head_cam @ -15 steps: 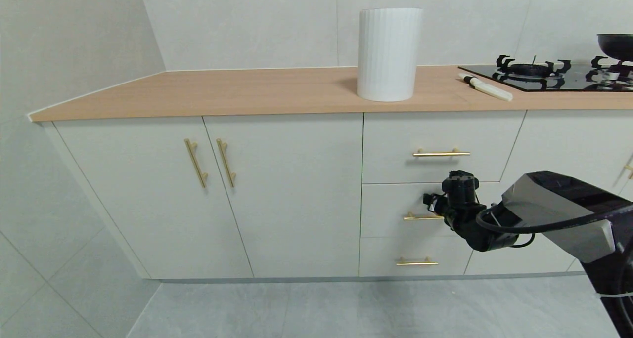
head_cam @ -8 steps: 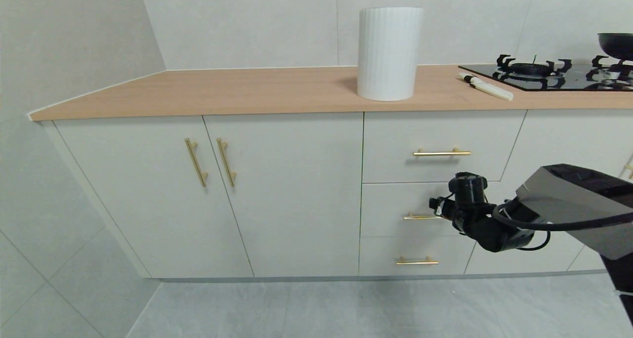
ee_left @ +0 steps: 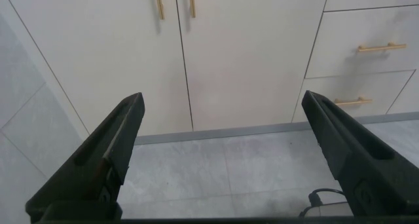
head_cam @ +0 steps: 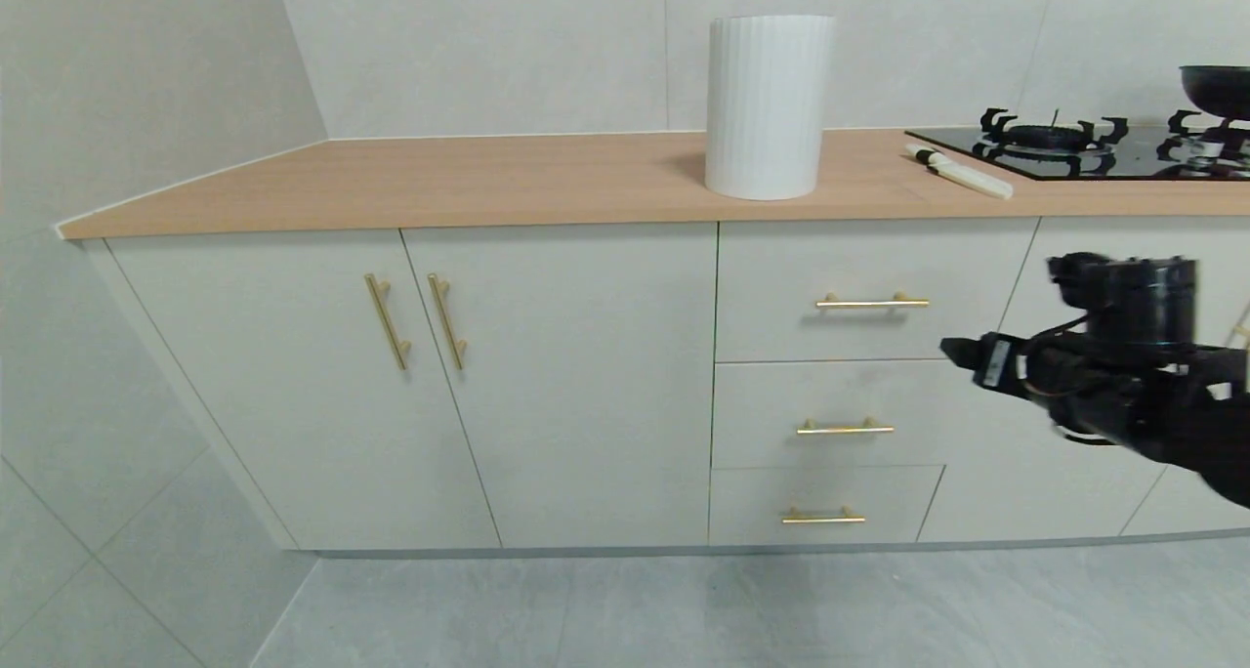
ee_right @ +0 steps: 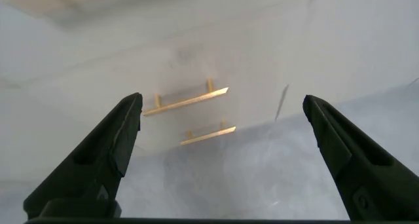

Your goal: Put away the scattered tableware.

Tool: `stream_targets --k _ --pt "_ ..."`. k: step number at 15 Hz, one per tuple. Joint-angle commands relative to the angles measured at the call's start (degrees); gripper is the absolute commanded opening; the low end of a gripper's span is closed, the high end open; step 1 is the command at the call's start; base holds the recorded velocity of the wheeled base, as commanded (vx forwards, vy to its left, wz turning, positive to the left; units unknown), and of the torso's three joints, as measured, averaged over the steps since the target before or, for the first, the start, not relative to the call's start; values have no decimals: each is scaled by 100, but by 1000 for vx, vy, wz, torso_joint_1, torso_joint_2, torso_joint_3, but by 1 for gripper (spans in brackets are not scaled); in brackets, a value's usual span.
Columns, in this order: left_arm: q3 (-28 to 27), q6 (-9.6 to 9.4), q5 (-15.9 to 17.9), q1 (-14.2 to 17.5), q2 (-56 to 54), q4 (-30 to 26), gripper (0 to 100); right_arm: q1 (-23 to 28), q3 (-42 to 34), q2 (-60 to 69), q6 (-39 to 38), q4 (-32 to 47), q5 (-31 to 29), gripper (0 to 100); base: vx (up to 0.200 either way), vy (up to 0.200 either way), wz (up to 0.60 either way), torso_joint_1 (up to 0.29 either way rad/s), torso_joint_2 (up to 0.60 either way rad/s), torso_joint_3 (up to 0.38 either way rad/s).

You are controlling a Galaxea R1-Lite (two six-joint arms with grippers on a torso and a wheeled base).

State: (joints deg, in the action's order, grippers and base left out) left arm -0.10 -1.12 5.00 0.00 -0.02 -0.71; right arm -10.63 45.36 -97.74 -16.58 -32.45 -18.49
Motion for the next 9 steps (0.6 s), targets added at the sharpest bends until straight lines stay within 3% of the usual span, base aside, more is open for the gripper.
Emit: stream_targets --k 1,4,9 --pt "1 -2 1 0 2 0 100 527 -1064 3517 647 1109 30 100 0 0 0 0 0 0" --pt "1 -2 1 0 2 0 100 597 -1047 5591 682 3105 83 100 0 0 0 0 0 0" --pt "1 -2 1 0 2 0 100 588 -1064 7894 1298 4563 74 100 0 0 0 0 0 0"
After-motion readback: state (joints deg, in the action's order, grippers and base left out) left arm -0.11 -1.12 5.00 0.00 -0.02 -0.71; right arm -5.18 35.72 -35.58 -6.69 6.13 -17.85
